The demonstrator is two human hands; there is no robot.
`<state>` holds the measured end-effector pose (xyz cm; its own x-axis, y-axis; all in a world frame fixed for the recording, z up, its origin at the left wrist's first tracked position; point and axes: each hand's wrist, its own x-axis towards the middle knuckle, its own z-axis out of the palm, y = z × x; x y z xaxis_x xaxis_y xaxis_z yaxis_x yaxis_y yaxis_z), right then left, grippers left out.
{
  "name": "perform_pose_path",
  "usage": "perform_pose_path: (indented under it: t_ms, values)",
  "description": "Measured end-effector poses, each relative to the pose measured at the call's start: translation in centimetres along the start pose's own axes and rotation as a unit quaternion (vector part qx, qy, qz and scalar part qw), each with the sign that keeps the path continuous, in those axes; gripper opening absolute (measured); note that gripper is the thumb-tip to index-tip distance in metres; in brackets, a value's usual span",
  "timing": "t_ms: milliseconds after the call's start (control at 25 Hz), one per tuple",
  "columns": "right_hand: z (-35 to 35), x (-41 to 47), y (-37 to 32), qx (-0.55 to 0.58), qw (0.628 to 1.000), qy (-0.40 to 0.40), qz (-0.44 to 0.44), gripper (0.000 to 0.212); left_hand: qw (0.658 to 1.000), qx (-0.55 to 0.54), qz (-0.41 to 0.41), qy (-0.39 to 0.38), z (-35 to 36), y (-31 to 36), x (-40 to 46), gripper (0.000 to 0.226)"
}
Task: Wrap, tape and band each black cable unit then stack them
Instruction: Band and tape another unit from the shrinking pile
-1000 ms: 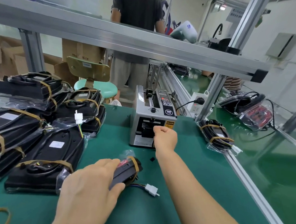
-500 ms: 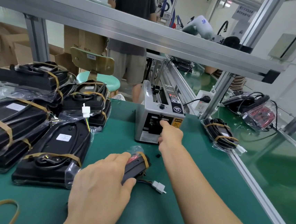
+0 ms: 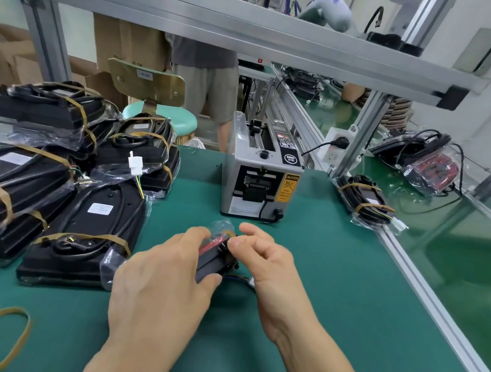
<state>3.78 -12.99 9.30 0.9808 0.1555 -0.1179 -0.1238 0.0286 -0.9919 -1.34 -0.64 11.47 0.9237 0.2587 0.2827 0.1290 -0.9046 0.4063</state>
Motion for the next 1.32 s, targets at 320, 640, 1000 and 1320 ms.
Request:
perform_pose_path:
  t_ms: [320,640,1000,1320]
  values:
    - [1.4,0.0,0.8,-0.025,0.996,0.071,-0.044,0.022,1.0,0.011,0.01,0.011,0.6,-0.5,0.0,0.039]
    - [2.3,-0.2,1.3,-0.091,0.981,0.135,-0.107,0.022,1.0,0.012,0.02,0.006,0.5,-0.5,0.0,0.033]
    - [2.8,-0.4,1.6,-0.097,0.976,0.166,-0.107,0.017,1.0,0.003,0.027,-0.003,0.4,-0.4,-0.1,0.029]
    - [2.6,0.1,2.0,0.014,0.988,0.142,-0.06,0.026,1.0,-0.003,0.018,0.004,0.4,-0.4,-0.2,0.03]
